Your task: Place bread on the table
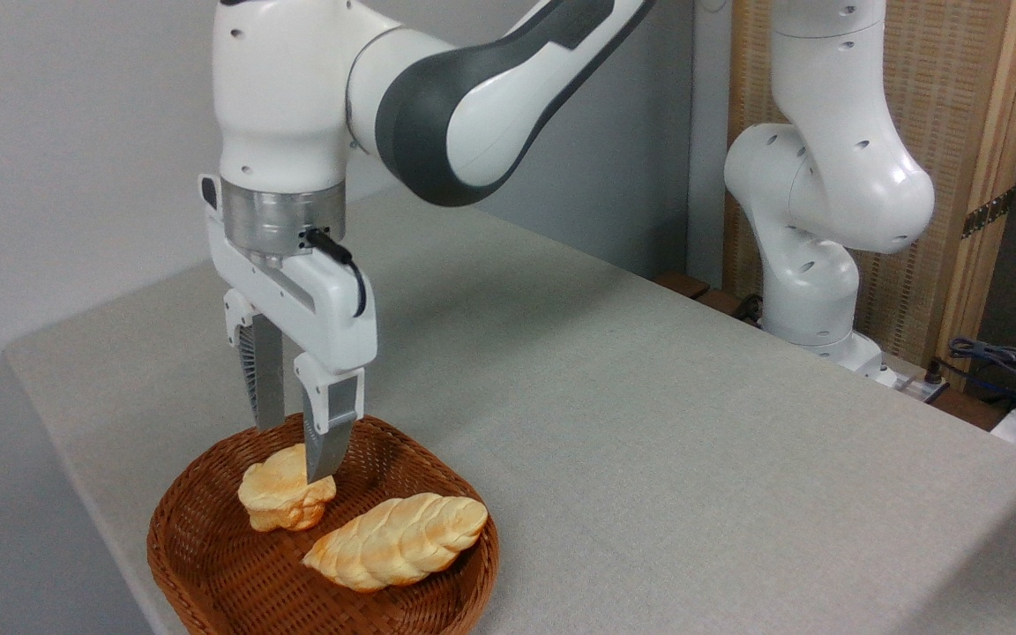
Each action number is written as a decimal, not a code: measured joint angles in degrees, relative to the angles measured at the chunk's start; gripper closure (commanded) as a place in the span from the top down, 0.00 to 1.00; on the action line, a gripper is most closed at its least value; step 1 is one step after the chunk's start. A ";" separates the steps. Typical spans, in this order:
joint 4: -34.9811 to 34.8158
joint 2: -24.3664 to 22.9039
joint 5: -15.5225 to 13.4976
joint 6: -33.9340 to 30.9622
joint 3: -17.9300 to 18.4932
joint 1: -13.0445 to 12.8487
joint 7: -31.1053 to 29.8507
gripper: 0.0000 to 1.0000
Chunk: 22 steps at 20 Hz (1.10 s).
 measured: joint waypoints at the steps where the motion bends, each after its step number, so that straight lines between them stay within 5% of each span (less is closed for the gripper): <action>1: 0.00 0.56 0.00 0.57 -0.54 -0.05 0.00 1.00; 20: 0.01 5.20 0.11 1.73 -2.42 -0.46 0.37 1.00; 22: 0.01 5.38 0.12 1.73 -2.42 -0.49 0.56 0.91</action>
